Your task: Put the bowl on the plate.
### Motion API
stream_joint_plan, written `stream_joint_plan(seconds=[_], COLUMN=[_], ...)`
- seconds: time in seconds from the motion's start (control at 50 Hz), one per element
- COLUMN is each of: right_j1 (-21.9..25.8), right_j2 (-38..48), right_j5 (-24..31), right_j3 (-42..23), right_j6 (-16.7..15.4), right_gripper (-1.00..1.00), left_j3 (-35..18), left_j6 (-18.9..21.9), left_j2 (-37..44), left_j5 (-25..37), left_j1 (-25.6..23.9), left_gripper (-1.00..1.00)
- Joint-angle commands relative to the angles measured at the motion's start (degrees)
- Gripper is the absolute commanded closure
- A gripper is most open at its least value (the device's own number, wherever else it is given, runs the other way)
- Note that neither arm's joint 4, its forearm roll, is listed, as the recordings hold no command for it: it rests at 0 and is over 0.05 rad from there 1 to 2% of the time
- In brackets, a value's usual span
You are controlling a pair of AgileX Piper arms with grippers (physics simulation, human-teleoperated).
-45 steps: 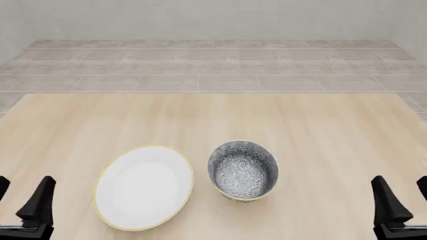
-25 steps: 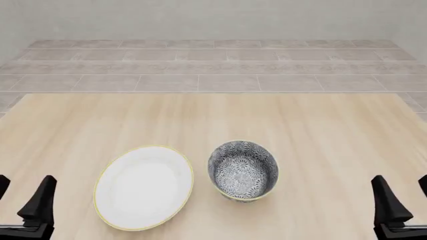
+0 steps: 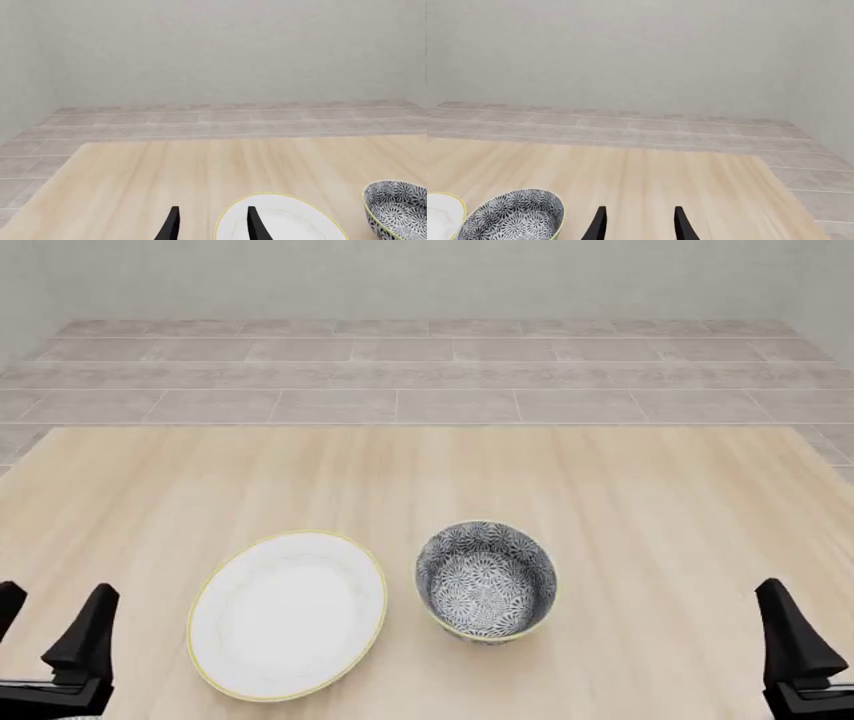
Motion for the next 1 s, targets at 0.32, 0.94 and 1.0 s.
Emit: stream_joint_plan(seconds=[0.32,0.94,1.0], right_j1=[6.1,13.8,14.2], right_j2=[9.4,22.3,23.9], right_j5=[-0.3,-2.5,-2.8], right_j3=[-7.2,-11.9,-12.7], right_j6=[-3.1,-4.8,-4.7], right_gripper=[-1.0,-1.0,-1.0], left_j3=[0.0,-0.3,-0.5], left_j6=[0.2,0.0,0.0], left_j2=[0.6,-0.1,-0.4], left_j5=[-0.9,-0.2,0.1], left_j1=[-0.1,-0.3,-0.4], left_gripper=[-1.0,-1.0,-1.0])
